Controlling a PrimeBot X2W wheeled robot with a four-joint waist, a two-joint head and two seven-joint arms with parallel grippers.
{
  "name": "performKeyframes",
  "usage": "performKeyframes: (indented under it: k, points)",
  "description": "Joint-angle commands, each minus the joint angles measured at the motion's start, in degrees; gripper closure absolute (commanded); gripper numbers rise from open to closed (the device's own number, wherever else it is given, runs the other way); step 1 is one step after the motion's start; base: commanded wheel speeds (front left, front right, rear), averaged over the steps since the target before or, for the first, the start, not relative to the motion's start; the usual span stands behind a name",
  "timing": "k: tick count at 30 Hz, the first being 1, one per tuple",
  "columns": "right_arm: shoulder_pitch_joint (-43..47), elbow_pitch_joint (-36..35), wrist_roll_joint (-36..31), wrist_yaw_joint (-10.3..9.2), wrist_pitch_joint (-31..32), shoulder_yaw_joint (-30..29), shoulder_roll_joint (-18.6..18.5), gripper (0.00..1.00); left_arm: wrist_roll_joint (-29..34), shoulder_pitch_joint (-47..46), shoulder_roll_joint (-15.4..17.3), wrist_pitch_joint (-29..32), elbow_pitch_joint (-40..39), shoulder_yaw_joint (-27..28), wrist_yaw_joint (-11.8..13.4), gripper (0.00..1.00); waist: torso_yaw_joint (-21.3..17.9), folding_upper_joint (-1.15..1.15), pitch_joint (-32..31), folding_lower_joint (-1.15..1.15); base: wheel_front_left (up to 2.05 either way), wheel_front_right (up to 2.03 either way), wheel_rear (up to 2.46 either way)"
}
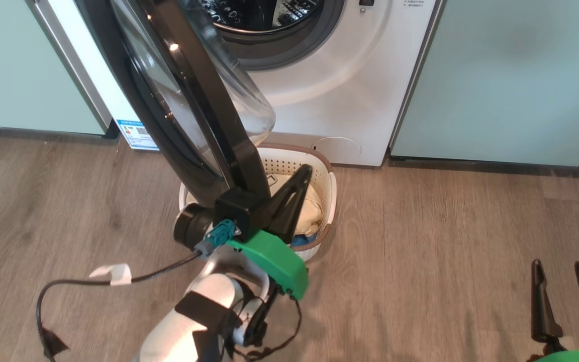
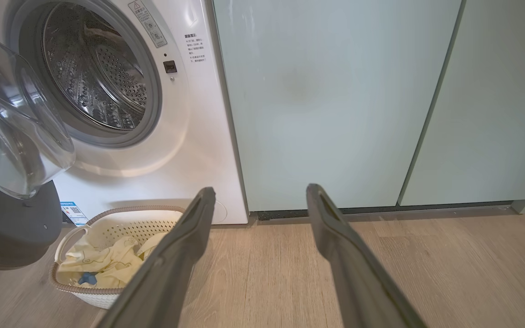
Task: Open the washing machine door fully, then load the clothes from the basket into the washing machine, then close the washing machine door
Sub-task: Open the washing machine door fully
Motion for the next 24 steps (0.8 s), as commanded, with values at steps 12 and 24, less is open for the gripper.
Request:
performKeyframes:
  k: [12,24]
  points:
    - [-2.34,-0.98,0.58,-0.15,-0.55,1.02,-0.88,0.00,-1.23,-1.75,1.84,-2.13,3.56,4.47,1.40,1.00,0.39,0.00,0.00,0.00,0.00,0.00,0.00]
    - [-2.14,-0.79,0.71,-0.15,-0.55,0.75,-0.88,0.00,-2.10,-1.16,1.78,-2.59,4.58,4.39,2.03,1.00,1.54,0.00,-0.44,0.00,0.00,0.00,0.00]
